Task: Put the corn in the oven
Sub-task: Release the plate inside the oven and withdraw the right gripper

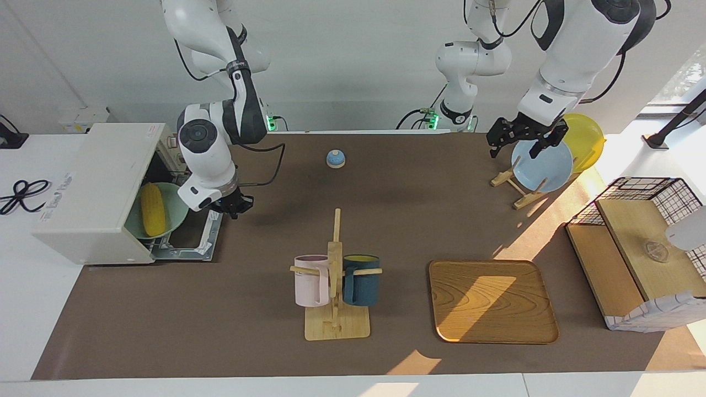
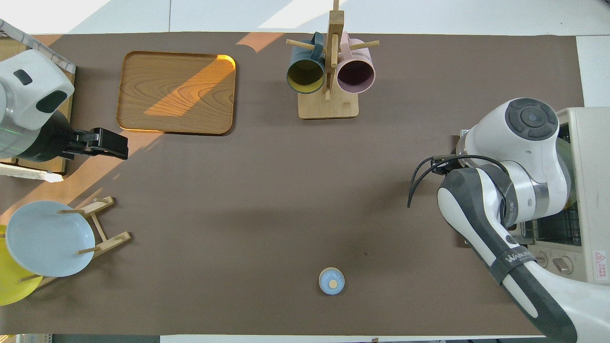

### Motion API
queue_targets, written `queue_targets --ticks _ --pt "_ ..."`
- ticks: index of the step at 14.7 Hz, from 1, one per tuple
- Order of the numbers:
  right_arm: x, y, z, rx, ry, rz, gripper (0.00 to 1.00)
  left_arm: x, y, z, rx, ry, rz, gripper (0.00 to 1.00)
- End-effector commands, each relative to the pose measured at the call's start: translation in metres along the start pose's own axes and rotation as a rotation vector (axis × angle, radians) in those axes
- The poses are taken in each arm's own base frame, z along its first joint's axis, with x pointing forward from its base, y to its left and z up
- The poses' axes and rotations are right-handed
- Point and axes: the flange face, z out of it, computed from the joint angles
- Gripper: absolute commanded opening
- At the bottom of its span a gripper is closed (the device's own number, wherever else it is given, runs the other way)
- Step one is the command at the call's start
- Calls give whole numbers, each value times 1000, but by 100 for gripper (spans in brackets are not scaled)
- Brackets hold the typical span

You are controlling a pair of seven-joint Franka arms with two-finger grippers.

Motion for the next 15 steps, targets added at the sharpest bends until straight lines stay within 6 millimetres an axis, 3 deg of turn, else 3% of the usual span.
queue_targets --ticks 1,4,12,15 --pt "-8 9 13 15 5 23 0 -4 -3 -2 -14 11 -1 100" --pt "-12 27 28 20 -5 46 0 -4 -3 -2 -14 11 -1 100" --pt "-15 28 38 23 6 49 0 -5 -2 -2 -15 11 -1 100" --pt "-15 39 44 27 7 53 0 -5 -2 -2 -15 11 -1 100"
